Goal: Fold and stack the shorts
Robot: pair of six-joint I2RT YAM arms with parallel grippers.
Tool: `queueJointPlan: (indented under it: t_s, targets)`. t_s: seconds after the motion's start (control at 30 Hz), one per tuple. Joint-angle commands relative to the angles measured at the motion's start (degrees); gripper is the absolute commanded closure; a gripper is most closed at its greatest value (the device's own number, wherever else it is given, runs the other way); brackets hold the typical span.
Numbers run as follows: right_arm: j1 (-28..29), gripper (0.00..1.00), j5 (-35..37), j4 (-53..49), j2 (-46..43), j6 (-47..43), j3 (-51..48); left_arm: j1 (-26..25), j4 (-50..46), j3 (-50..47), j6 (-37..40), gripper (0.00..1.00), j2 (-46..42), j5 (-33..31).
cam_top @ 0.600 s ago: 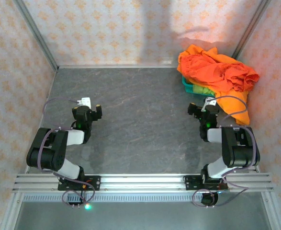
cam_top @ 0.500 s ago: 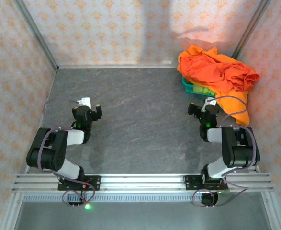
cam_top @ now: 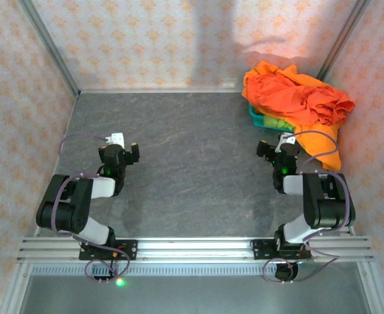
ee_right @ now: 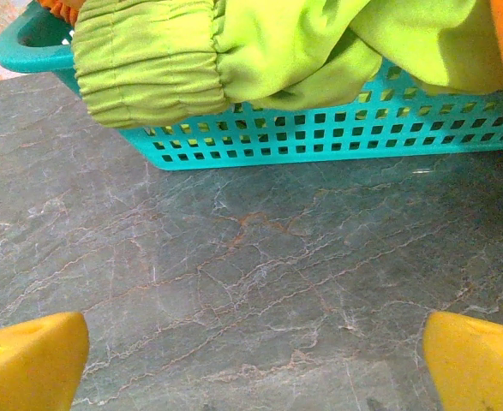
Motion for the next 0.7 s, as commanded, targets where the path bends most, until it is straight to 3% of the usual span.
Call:
queueJointPlan:
  t_s: [0.0,0.33,0.4,0.53,0.67]
  targets:
    - [0.3,0.01,0.1,0.7,0.0,-0.3,0.0,0.3,-0.6,1.1,0.7,0.00,-0.6,0.3]
    - [0.3,0.01,0.0,0.7,0.0,-0.2,0.0,0.4,-0.6,1.1,0.6,0.00,-0.7,0.4]
    - [0.3,0.01,0.5,-0.9,-1.3,-0.1,0.3,0.4,-5.7,3.0,0.0,0.00,-2.6,-0.4]
    - [0.3,0.01,3.3,-15.9,-12.6,1.1,4.3,0.2,-14.5,4.6,-0.1,0.00,-11.0,-1.4]
    - [0.3,0.01,2.4,-26.7,-24.5,3.3,6.9,0.2,-26.0,6.1,-6.6,0.00,-23.0,-3.7]
